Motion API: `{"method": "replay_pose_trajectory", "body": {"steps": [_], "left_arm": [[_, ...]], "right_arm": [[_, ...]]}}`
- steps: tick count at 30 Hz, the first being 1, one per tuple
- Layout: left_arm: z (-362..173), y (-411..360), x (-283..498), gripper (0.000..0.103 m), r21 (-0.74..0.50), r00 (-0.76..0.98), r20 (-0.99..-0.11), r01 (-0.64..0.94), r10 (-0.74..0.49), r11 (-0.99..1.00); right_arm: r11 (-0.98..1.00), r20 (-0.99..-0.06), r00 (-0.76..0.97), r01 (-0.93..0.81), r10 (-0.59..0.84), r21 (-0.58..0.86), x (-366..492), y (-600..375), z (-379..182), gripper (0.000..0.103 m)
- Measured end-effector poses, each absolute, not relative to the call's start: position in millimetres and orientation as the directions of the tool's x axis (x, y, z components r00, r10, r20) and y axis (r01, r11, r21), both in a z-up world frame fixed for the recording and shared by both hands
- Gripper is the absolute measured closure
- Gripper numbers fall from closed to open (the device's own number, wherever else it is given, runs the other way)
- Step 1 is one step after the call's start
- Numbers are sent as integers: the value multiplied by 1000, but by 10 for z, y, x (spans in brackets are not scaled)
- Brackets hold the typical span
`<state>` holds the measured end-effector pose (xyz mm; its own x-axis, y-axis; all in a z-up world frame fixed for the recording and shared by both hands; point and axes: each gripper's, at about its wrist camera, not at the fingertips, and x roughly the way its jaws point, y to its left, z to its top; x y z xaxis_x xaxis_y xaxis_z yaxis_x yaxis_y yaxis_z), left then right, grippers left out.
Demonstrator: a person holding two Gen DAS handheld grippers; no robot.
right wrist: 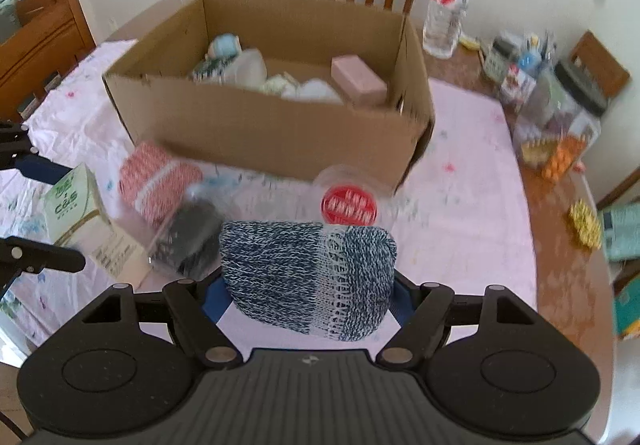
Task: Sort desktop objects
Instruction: 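Carry the blue-grey sock and C&S pack into the cardboard box and release both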
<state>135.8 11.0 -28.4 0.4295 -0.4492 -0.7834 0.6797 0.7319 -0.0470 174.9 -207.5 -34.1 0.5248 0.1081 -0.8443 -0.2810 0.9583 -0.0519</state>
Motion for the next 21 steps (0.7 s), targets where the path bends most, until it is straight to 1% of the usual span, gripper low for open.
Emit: {"method": "replay_pose_trajectory", "body": {"steps": [4,11,21], "left_arm": [[-158,88,1452,36,-13,466,-766,678,-443,735],[74,38,1708,36,-8,500,-744,657,-444,754],[346,-130,2101,36,33,563,-700,639,-438,769]], "right_arm": [[950,-821,559,-304,117,-71,1833,-2069,-192,23],[928,-788,605,-347,114,-132,1994,-2029,-9,23],[908,-746,652,-383,134,-172,2333,-1988,207,23]]}}
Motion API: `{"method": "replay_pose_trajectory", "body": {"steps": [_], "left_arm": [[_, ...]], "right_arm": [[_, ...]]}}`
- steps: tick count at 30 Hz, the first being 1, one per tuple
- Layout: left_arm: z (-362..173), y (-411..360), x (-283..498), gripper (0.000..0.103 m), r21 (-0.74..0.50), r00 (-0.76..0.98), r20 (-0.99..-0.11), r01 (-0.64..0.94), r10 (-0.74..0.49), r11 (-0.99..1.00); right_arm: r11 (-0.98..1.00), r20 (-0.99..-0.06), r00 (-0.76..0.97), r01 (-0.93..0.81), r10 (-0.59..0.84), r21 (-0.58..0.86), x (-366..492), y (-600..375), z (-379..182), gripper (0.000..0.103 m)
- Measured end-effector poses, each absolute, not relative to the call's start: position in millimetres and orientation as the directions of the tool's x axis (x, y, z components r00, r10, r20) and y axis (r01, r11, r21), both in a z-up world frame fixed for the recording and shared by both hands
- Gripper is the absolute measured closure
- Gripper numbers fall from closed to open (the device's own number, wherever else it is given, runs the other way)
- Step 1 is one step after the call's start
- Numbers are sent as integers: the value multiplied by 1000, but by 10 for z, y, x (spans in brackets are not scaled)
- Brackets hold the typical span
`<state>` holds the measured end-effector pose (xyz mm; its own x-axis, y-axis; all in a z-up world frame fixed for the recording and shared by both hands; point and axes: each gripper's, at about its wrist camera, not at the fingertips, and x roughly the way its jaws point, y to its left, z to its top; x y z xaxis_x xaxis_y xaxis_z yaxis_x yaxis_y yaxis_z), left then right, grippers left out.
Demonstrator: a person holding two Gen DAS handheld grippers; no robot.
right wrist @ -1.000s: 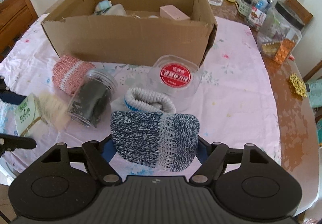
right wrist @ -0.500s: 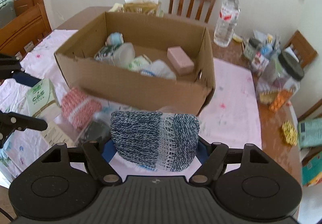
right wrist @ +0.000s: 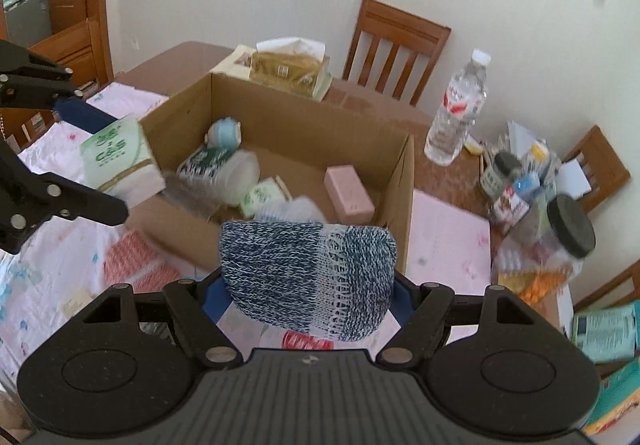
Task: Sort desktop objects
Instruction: 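Carry the blue-grey sock and C&S pack into the cardboard box and release both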
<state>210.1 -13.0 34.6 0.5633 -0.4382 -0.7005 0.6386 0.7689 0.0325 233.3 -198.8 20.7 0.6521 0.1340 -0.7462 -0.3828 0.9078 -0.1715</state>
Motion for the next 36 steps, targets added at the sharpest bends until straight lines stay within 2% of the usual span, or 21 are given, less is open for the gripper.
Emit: {"method": "replay_pose_trajectory", "body": {"steps": [15,21,36], "left_arm": [[454,-186,2581,36,33,597,-696,583,-400,811],[404,-238,2700,36,32,588,-707,583,-394,812],[279,-460,2960,36,18,549,-735,602,-398,798]], "right_arm": [[907,-744,646,-399,171,-138,3002,-1977,267,22],[915,-740,650,-385,173,-124,3059,-2007,228,6],[929,-748,650,-345,134,-133,2852,-2210,169,5]]}}
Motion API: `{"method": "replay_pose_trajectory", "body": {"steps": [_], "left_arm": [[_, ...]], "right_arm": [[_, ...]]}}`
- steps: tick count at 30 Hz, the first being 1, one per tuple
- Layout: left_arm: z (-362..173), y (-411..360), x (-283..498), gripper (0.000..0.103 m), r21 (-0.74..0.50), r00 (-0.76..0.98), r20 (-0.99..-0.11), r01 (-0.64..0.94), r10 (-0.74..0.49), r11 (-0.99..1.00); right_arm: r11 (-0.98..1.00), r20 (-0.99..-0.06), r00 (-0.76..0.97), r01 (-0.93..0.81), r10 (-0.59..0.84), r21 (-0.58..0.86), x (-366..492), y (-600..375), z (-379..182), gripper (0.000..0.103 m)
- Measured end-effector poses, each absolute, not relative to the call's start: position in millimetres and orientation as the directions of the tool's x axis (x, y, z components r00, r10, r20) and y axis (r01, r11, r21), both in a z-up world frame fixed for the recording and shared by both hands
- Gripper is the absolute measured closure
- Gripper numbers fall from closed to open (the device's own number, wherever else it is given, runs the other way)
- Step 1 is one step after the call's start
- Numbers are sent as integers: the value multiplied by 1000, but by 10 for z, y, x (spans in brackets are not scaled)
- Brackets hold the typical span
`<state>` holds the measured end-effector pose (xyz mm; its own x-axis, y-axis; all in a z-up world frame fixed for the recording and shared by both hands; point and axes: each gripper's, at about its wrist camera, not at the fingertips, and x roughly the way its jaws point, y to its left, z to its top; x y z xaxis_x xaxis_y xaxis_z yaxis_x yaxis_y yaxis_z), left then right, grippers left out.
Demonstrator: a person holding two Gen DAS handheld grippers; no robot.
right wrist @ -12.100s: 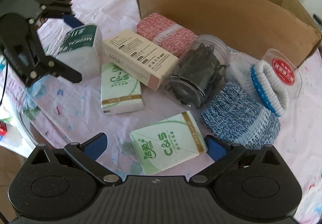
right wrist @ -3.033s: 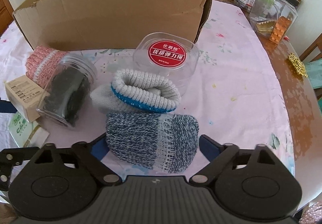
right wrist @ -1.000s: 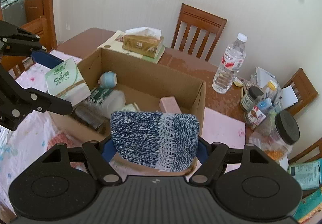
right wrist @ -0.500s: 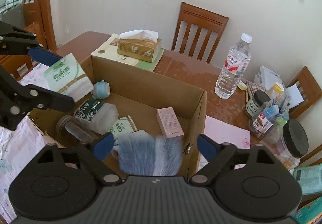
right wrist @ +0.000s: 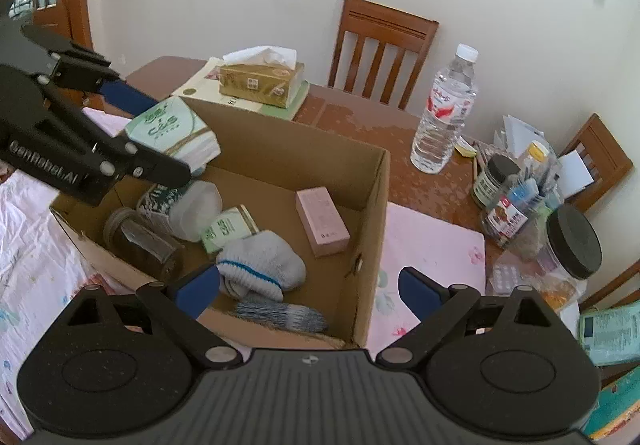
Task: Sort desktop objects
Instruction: 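Carry the blue-grey sock and C&S pack into the cardboard box and release both, then withdraw both open tools from the cardboard box back over the table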
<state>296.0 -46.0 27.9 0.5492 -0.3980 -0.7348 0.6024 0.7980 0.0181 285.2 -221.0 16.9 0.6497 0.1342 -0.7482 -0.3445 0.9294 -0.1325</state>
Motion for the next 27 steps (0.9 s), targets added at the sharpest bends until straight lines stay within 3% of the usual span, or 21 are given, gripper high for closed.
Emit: {"method": "replay_pose_trajectory", "body": {"steps": [7,20,27], "left_arm": [[255,-562,3080,34,16,552,-735,595,-394,804],[229,-565,2990,13,42,550,-757,581,-354,813],[253,-432,2780,11,47,548,-772,556,-323,830]], "right_arm": [[940,-746,655,-317,121,-125,2764,-2317,176,5],[952,-748,655,-284,105,-115,2672,-2468,151,0],[949,-759,640,-299,119,-103,2613,-2448,94,0]]}}
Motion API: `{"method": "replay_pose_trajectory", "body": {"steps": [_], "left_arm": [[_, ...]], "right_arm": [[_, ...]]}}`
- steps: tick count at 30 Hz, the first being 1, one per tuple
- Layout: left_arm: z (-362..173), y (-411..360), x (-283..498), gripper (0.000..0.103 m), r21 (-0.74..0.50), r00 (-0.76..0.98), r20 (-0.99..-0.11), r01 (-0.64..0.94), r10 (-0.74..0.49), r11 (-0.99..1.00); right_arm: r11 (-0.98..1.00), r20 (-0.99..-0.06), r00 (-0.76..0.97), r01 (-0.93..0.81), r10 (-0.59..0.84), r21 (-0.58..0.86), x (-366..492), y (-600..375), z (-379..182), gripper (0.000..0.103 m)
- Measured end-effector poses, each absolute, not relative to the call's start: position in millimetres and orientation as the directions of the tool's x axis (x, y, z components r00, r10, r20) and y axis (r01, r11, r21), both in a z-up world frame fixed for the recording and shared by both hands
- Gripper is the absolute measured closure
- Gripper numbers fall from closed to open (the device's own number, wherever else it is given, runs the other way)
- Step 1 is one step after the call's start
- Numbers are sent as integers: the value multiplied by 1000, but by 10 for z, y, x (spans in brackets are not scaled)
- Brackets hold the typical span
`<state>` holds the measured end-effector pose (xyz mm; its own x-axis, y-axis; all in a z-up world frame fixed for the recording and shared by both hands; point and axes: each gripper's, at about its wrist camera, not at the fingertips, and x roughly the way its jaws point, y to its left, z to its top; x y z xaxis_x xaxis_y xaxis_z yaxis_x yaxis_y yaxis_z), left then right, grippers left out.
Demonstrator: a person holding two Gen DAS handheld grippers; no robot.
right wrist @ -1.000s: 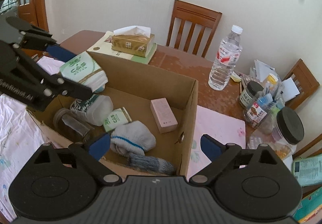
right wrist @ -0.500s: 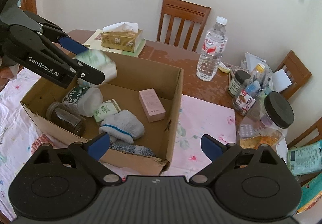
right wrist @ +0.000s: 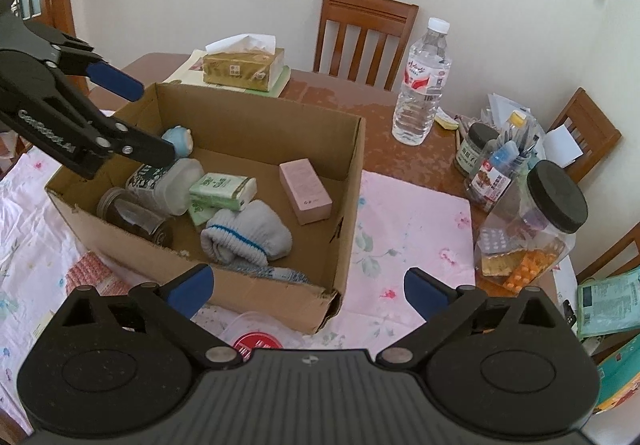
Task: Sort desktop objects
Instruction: 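Withdraw both open tools from the cardboard box back over the table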
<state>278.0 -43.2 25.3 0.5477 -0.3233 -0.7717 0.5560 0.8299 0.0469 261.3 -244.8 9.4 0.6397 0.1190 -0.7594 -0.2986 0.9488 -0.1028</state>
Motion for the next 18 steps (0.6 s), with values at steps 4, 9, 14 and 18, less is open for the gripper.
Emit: {"method": "replay_pose_trajectory", "body": {"steps": [4,9,14,18], "left_arm": [[256,-348,2628,11,54,546,-781,542,-303,839],[229,-236,2450,11,46,542,-791,516,-284,855],[206,-158,2283,11,53,553,-790,491,-264,870],[178,-116,2163,11,50,559,-791,464,-249,884]], "right_arm": [[946,-768,628,-309,129,-93,2577,-2429,44,0],[947,-779,611,-313,141,-75,2535,-2422,-18,0],[953,-783,601,-302,161,-36,2507,-2450,-70,0],[953,-790,592,-301,162,-30,2494,-2454,-119,0]]}}
